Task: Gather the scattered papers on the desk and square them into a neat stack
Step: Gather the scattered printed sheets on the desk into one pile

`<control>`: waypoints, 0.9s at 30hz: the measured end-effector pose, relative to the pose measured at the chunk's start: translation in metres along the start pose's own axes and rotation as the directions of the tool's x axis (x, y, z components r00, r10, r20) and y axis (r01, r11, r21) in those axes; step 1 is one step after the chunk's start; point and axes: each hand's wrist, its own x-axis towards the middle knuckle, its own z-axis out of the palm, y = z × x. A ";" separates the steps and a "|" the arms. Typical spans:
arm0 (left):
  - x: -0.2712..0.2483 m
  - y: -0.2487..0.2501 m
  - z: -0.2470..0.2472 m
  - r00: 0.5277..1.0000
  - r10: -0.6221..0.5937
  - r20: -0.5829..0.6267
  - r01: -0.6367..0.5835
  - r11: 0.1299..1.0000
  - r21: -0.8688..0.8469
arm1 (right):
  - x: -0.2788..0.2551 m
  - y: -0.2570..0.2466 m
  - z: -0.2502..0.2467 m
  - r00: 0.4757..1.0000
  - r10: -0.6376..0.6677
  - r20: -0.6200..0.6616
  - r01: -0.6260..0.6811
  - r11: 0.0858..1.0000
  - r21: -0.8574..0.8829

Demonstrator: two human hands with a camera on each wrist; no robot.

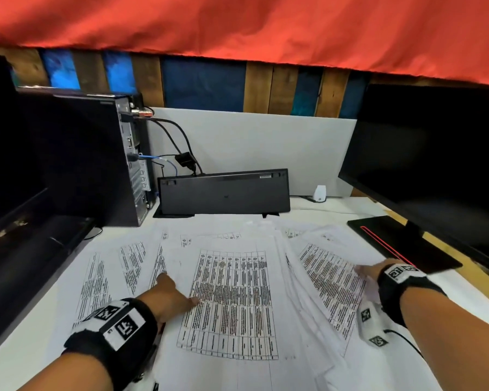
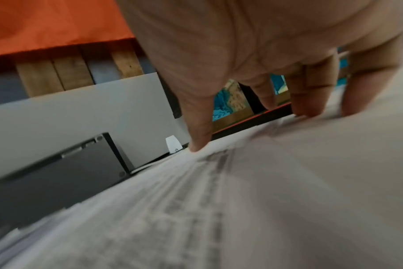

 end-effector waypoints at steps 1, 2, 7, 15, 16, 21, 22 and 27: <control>-0.001 0.004 0.000 1.000 0.006 -0.027 -0.006 1.000 0.006 | 0.004 -0.003 -0.001 0.998 -0.001 0.055 -0.003 0.997 0.073; -0.005 0.004 0.000 0.999 0.001 -0.045 0.000 1.000 0.015 | 0.004 -0.007 -0.003 0.995 -0.016 0.100 0.000 0.988 0.156; -0.005 0.003 0.004 0.998 0.006 -0.055 -0.005 1.000 0.021 | 0.016 -0.025 0.008 0.978 -0.050 0.203 -0.040 0.907 0.418; -0.007 0.005 0.001 0.993 0.000 -0.114 0.001 1.000 0.010 | -0.031 -0.050 0.015 0.973 -0.120 0.198 0.088 0.983 0.162; -0.006 0.004 0.001 0.994 -0.008 -0.113 0.010 1.000 0.017 | -0.032 -0.053 0.016 0.977 -0.126 0.170 0.103 0.985 0.142; -0.003 -0.002 0.003 0.995 0.017 -0.099 -0.020 1.000 -0.022 | -0.038 -0.061 0.017 0.961 -0.192 0.199 0.145 0.963 0.227; -0.002 -0.004 0.003 0.997 0.018 -0.077 -0.020 0.999 -0.027 | -0.039 -0.058 0.018 0.960 -0.200 0.196 0.142 0.951 0.275; 0.011 -0.013 0.006 0.999 0.048 -0.021 -0.049 0.995 -0.085 | -0.037 -0.049 0.007 0.977 -0.189 -0.096 0.211 0.909 0.358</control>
